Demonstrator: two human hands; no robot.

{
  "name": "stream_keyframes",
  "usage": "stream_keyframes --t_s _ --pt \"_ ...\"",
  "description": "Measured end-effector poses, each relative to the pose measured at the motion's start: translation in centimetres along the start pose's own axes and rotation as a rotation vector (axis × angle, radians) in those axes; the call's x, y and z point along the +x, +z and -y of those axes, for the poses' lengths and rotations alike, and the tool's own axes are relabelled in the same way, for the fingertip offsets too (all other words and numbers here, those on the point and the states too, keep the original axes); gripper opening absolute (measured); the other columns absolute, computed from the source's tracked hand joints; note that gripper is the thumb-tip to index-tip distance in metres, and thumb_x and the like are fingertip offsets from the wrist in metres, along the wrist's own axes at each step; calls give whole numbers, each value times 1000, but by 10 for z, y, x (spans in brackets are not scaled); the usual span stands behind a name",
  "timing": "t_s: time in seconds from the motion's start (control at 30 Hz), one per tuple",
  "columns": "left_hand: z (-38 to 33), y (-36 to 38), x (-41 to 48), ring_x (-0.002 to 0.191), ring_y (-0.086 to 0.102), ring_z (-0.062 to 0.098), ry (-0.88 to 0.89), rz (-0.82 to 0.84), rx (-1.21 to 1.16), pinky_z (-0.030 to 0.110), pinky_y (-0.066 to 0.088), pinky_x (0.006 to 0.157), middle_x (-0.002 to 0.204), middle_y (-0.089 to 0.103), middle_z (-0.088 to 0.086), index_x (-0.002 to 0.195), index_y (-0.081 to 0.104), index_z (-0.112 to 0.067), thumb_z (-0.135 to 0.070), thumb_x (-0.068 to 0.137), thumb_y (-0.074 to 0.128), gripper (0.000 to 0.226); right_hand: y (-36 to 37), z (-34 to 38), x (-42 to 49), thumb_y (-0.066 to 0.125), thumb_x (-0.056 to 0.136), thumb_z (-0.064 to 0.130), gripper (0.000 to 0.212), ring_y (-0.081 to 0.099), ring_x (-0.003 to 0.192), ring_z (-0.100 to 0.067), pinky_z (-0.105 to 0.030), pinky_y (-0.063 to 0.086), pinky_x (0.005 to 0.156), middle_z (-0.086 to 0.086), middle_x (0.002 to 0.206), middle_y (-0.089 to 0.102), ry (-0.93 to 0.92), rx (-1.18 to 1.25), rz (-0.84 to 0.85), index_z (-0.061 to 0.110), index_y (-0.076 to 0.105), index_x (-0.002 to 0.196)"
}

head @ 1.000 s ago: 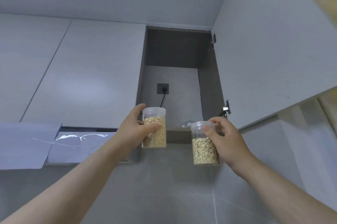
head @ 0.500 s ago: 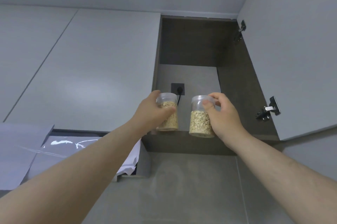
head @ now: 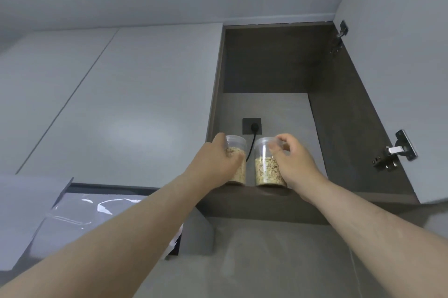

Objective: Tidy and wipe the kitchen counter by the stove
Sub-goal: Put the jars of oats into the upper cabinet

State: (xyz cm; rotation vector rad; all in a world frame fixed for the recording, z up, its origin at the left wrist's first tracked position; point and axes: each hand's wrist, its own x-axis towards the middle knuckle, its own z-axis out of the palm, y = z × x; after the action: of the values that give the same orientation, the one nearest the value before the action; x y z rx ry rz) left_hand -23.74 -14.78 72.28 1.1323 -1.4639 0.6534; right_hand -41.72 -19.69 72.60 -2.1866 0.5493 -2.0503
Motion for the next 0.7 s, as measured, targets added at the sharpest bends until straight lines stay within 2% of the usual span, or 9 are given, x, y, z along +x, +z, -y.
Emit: stream_keyframes --t_s 0.07,0.17,0.2,0.27,0.33,0.43,0.57,0.63,0.7 --pt "2 5 -4 94 58 16 27 -27 45 35 56 84 120 55 4 130 36 -28 -51 92 47 46 -1 -5 0 50 100 36 39 53 98 -5 -16 39 67 7 121 51 33 22 58 26 46 138" --pt "4 12 -14 110 58 18 90 -66 47 24 43 86 146 35 3 151 14 -39 -51 97 42 62 -5 -9 2 54 99 23 58 48 124 -13 -25 43 90 5 149 42 79 54 219 31 30 152" --pt "4 13 -17 116 56 18 116 -93 62 23 41 88 152 29 1 152 11 -39 -50 98 41 63 -6 -10 2 55 98 18 64 48 126 -15 -27 43 93 5 151 39 90 50 263 34 25 153" --pt "3 16 -21 131 45 20 162 -147 152 25 38 95 158 22 1 154 9 -35 -48 99 39 64 -8 -9 1 53 97 11 72 54 110 -10 -23 45 82 6 144 42 105 47 324 38 18 154" --pt "3 20 -21 135 38 23 192 -194 246 32 39 103 158 25 3 154 10 -30 -48 98 38 65 -9 -8 1 51 96 6 77 50 89 2 -15 41 67 6 131 43 106 37 357 39 15 154" --pt "3 24 -17 127 45 23 215 -239 376 35 42 100 148 39 3 153 14 -25 -49 96 36 66 -12 -10 3 52 94 4 79 48 82 5 -12 39 60 7 128 44 93 33 364 43 17 153" --pt "2 15 -9 116 50 21 202 -235 591 40 33 101 127 54 1 151 21 -24 -51 93 35 66 -12 -12 5 57 91 3 83 49 88 4 -14 40 65 4 149 39 65 41 378 44 19 153" --pt "4 7 -3 120 45 21 221 -195 638 41 28 106 129 51 -2 143 32 -26 -53 91 36 59 -13 -14 6 59 91 2 85 49 97 1 -16 40 70 3 154 34 63 50 397 44 19 153" --pt "6 -4 5 131 39 21 237 -135 641 47 15 115 137 46 -6 132 42 -27 -54 91 39 50 -13 -15 8 60 91 1 87 43 111 -3 -18 39 79 3 158 30 61 52 424 44 17 153"
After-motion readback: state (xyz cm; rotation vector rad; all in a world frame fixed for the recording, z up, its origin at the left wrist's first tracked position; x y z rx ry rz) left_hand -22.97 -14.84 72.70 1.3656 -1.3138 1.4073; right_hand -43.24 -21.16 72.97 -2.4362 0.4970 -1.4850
